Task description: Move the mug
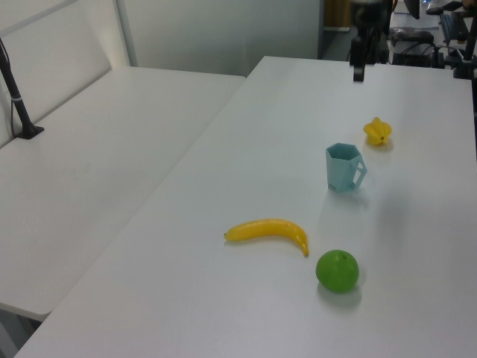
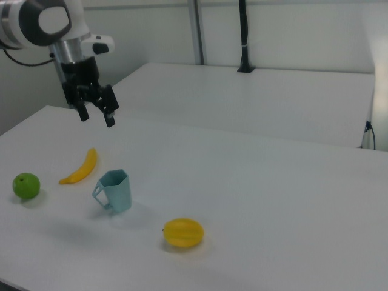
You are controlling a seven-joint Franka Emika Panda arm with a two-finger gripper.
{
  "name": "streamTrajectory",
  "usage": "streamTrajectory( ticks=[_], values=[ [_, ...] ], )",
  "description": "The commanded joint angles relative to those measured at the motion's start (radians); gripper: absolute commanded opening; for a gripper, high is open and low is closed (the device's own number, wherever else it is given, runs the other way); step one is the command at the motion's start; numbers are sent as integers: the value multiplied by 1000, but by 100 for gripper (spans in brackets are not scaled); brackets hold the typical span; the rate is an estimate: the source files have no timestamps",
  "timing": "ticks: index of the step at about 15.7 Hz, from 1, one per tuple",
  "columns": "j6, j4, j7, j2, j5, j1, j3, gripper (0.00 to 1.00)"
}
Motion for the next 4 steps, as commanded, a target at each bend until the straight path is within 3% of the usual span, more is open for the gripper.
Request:
streamTrajectory(
  ticks=[1, 4],
  values=[
    [-32, 9, -24, -36, 14, -10, -39, 100],
    [-43, 6, -27, -33, 12, -26, -50, 100]
  ],
)
